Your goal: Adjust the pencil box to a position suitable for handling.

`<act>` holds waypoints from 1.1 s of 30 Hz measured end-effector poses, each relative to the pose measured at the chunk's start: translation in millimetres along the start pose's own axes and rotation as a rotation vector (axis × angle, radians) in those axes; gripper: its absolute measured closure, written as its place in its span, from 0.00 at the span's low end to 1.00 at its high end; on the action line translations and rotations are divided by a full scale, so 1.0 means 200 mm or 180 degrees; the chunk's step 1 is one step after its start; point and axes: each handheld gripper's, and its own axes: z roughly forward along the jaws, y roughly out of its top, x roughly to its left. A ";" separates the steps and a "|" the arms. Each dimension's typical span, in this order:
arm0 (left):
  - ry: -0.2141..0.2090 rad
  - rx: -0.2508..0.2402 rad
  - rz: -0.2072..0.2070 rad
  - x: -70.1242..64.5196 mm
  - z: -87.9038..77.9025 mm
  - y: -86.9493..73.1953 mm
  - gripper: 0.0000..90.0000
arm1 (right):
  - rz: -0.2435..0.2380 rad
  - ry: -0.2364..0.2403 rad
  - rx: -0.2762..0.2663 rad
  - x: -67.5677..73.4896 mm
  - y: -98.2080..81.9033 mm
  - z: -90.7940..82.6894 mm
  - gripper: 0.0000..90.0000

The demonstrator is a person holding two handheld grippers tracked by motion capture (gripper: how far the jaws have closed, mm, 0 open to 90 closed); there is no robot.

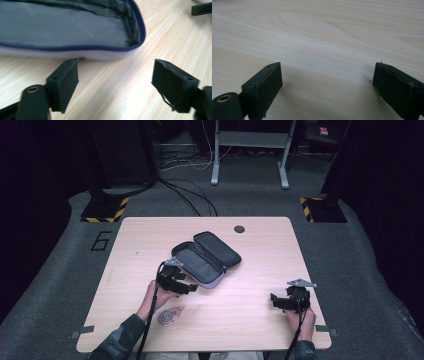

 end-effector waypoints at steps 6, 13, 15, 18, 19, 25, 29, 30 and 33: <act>0.0334 -0.0119 -0.0131 0.09 -0.16 -0.13 0.11 | 0.0099 0.0226 -0.0001 0.15 0.09 -0.01 0.11; 0.0766 -0.0081 -0.0288 0.20 -0.28 -0.32 0.04 | 0.0124 0.0465 -0.0021 0.32 0.20 0.02 0.11; 0.0819 -0.0049 -0.0317 0.22 -0.29 -0.34 0.03 | 0.0092 0.0504 -0.0014 0.35 0.22 0.02 0.11; 0.1009 0.0001 -0.0428 0.27 -0.32 -0.44 0.00 | 0.0062 0.0646 -0.0027 0.46 0.30 0.06 0.10; 0.1053 0.0047 -0.0423 0.28 -0.33 -0.46 0.00 | 0.0079 0.0678 -0.0009 0.49 0.32 0.07 0.10; 0.1209 0.0055 -0.0413 0.30 -0.32 -0.52 0.00 | 0.0079 0.0777 0.0040 0.63 0.41 0.17 0.12; 0.1301 -0.0007 -0.0393 0.29 -0.31 -0.53 0.00 | 0.0122 0.0824 0.0099 0.69 0.46 0.24 0.16; 0.1301 -0.0007 -0.0393 0.29 -0.31 -0.53 0.00 | 0.0122 0.0824 0.0099 0.69 0.46 0.24 0.16; 0.1374 -0.0017 -0.0320 0.29 -0.30 -0.54 0.00 | 0.0261 0.0851 0.0096 0.74 0.49 0.29 0.17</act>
